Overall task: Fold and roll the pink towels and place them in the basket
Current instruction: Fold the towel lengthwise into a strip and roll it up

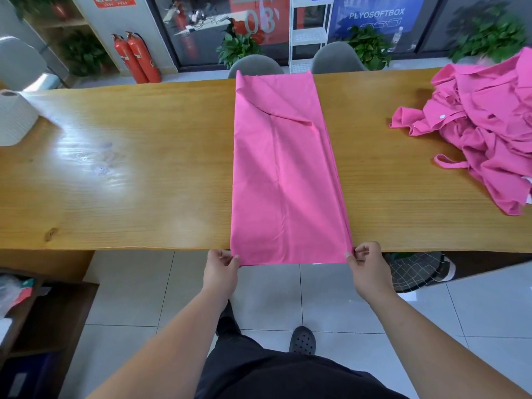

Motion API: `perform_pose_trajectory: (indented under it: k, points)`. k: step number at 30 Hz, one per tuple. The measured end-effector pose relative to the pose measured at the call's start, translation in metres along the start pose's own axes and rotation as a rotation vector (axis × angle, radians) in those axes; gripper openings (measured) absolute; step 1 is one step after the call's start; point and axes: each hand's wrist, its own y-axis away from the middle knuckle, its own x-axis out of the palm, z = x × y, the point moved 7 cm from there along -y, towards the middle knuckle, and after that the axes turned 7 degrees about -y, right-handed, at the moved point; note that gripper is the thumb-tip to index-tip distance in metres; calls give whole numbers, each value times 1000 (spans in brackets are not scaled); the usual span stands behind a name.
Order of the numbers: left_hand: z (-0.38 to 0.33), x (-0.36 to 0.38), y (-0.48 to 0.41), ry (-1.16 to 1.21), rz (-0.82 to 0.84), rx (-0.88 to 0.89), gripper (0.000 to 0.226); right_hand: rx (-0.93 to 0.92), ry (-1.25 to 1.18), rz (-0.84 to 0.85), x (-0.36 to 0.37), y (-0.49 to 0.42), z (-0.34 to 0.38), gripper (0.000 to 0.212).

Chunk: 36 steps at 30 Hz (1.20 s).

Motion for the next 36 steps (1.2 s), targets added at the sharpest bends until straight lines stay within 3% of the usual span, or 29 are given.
perform_pose_trajectory:
  k: [7,13,19,25,29,32,36]
  points:
    - [6,-15,-2,61,18,-14,28,83,-434,72,-2,-10,-9,22]
    - [7,-18,-2,116,81,-24,36,5,-269,157,-2,-9,-5,33]
    - [-8,-12,-1,-13,123,46,16,-120,-35,212,-5,-11,7,53]
    - [-9,-20,5,-5,79,63,19,-95,-186,195,-8,-14,0,41]
    - [-6,-22,8,1,98,63,19,-74,-94,234,-4,-10,-4,49]
    - [-8,-21,11,1,109,61,10,-94,-72,247,-3,-8,4,42]
    - [-9,-19,9,-97,152,85,19,-135,-17,266,-2,-7,12,41]
